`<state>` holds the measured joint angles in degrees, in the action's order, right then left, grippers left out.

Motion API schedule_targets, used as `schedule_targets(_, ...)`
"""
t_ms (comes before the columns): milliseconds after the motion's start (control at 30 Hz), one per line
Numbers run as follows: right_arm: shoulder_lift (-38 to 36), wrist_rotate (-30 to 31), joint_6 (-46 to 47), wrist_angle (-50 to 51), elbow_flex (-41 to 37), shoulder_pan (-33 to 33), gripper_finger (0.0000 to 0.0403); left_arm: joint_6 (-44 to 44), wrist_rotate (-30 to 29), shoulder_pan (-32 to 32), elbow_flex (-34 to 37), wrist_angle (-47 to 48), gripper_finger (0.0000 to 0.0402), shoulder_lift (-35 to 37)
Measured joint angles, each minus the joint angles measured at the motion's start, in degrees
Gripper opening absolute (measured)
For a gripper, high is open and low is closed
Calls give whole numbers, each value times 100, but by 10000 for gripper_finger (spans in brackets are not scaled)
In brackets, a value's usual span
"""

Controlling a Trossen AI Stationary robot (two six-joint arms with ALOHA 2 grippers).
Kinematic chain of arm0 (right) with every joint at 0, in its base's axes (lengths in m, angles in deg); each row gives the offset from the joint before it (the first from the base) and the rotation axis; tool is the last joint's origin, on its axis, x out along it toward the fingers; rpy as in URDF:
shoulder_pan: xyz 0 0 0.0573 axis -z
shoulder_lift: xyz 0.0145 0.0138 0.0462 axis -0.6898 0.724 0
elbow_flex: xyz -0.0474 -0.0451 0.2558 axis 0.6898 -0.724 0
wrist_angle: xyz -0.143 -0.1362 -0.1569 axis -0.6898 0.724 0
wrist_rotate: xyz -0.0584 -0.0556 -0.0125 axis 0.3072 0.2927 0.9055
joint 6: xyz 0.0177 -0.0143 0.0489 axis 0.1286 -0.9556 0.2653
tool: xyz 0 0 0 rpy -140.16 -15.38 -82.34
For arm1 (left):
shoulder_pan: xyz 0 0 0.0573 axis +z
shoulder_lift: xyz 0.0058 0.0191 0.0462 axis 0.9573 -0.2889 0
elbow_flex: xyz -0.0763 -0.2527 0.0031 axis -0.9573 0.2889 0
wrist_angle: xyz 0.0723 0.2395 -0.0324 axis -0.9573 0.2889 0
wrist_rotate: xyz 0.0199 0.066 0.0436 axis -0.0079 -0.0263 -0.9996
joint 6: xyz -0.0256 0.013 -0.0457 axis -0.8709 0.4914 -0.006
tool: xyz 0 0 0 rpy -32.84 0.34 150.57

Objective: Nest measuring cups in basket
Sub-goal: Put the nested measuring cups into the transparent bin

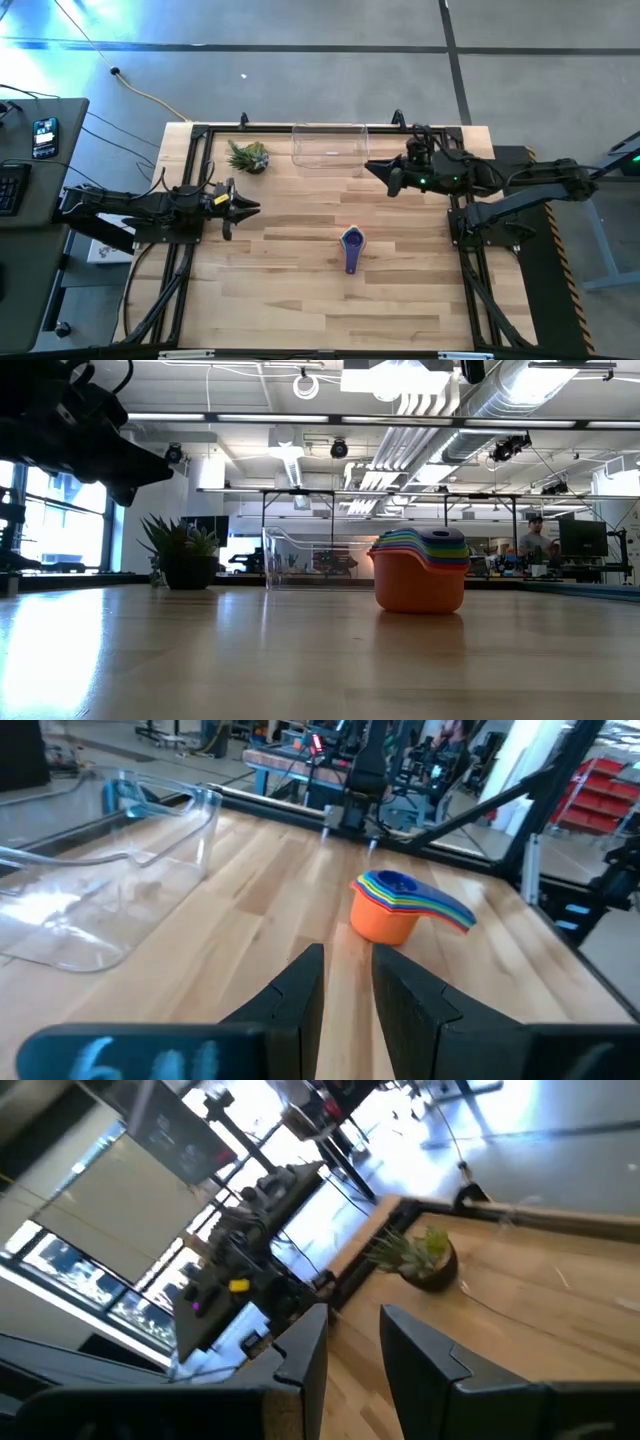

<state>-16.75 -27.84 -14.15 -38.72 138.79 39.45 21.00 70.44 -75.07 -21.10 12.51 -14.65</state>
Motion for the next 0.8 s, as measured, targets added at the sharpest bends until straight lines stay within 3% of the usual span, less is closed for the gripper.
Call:
schedule_targets(233, -2, 12, -599, -781, 0, -56, 87, 196, -143, 0, 0, 110, 78, 0)
schedule_targets(533, -2, 69, -868, -836, 0, -305, 87, -35, -222, 0, 0, 516, 78, -2)
schedule_targets(800, 91, 55, -1441, 227, 873, -458, 87, 7, -223, 0, 0, 514, 78, -2)
